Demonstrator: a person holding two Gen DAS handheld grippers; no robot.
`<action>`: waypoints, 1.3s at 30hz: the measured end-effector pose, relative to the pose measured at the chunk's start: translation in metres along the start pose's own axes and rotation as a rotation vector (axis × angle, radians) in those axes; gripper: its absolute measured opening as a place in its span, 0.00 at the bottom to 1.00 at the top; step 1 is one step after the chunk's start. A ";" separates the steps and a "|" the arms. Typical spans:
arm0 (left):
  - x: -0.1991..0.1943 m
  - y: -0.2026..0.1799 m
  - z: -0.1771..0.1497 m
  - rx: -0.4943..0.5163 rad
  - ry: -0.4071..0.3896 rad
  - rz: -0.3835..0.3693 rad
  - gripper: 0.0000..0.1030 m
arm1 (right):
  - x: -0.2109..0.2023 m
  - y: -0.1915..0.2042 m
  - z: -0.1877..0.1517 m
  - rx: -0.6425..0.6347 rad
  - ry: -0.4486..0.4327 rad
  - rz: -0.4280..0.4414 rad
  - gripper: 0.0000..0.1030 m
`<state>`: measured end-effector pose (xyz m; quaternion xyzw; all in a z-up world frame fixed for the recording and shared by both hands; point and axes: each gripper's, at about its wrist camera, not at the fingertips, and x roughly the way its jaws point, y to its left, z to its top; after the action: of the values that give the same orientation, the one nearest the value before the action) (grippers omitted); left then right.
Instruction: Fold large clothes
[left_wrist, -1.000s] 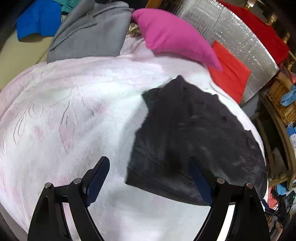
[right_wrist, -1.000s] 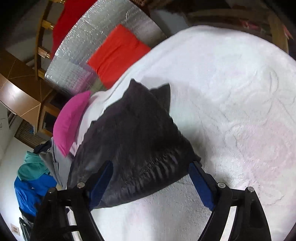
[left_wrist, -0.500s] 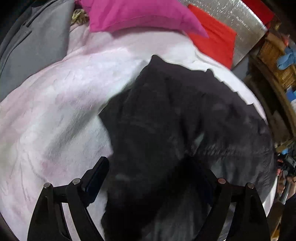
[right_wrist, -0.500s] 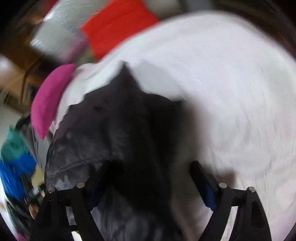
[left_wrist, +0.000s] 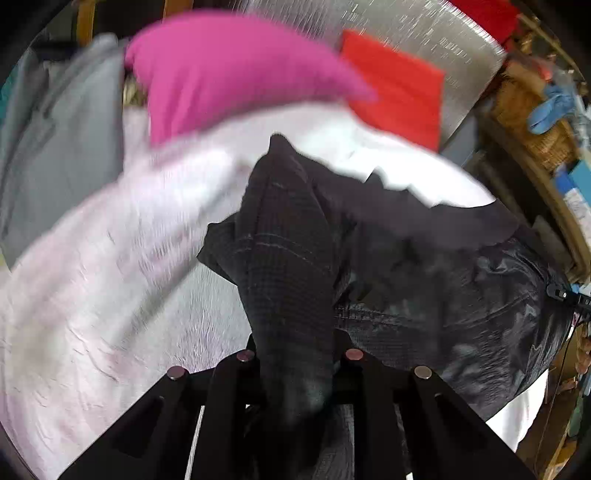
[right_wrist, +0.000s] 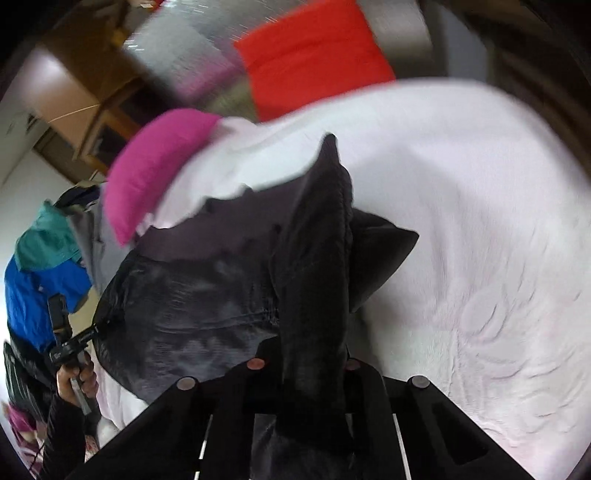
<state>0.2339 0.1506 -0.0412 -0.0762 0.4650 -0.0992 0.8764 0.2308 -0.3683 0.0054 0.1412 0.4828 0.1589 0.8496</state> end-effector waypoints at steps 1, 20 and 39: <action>-0.014 -0.006 -0.001 0.017 -0.025 -0.002 0.16 | -0.017 0.012 0.002 -0.034 -0.028 0.005 0.10; -0.039 0.004 -0.111 -0.018 -0.039 0.202 0.59 | -0.033 -0.071 -0.127 0.073 -0.114 -0.289 0.58; -0.015 -0.097 -0.143 0.139 -0.033 0.200 0.70 | 0.030 -0.003 -0.113 -0.081 -0.033 -0.308 0.77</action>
<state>0.0969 0.0546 -0.0866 0.0300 0.4477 -0.0422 0.8927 0.1480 -0.3490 -0.0751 0.0336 0.4779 0.0439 0.8767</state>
